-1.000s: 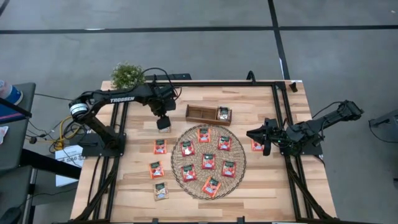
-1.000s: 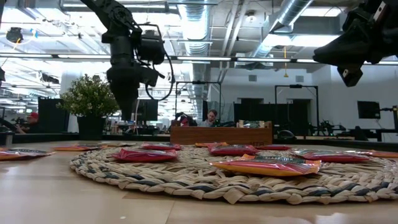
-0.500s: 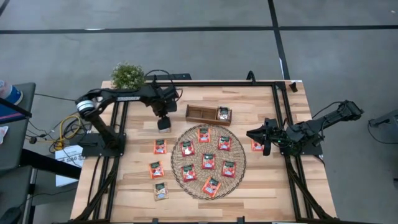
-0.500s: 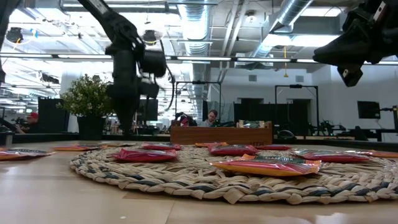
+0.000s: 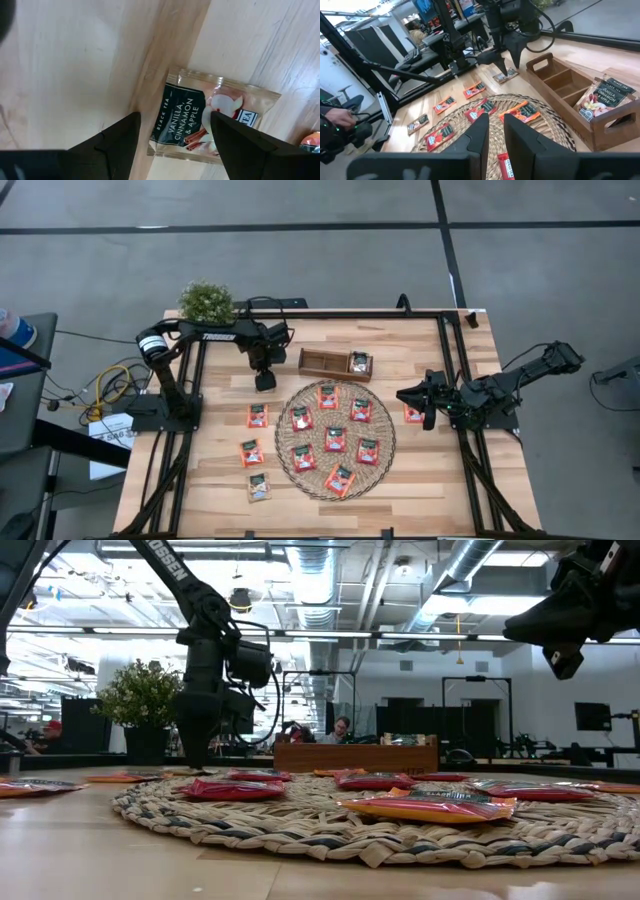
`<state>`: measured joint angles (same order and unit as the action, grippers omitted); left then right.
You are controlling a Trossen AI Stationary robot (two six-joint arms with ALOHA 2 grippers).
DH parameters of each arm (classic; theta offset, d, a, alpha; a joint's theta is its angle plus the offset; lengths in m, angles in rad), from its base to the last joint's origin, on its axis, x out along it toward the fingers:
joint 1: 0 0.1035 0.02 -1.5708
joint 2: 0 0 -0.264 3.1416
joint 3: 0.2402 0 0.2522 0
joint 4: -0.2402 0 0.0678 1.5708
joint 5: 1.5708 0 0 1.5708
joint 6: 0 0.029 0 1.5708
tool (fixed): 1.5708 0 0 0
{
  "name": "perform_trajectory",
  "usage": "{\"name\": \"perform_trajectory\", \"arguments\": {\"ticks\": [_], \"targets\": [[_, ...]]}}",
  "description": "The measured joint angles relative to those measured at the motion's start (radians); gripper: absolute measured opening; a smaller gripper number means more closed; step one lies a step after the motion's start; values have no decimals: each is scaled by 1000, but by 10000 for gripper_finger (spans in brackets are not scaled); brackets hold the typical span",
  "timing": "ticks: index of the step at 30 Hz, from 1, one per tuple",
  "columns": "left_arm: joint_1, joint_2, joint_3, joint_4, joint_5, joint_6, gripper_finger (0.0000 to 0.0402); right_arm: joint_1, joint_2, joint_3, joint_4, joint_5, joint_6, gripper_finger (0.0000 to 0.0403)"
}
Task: Pick & Place Tea
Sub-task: Put the brown tea bag into the right section of the wooden organizer
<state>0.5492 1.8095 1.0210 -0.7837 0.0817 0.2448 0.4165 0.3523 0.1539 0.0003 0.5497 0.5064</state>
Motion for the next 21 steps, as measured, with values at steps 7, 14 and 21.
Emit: {"name": "perform_trajectory", "arguments": {"ticks": [7,14,21], "targets": [[-1,1,-2,13,-4,-15,241,0,0,0,0,0,0,52],[-1,-6,-5,23,-7,-34,241,0,0,0,0,0,0,52],[0,-65,18,-3,-17,-69,241,0,0,0,0,0,0,52]]}}
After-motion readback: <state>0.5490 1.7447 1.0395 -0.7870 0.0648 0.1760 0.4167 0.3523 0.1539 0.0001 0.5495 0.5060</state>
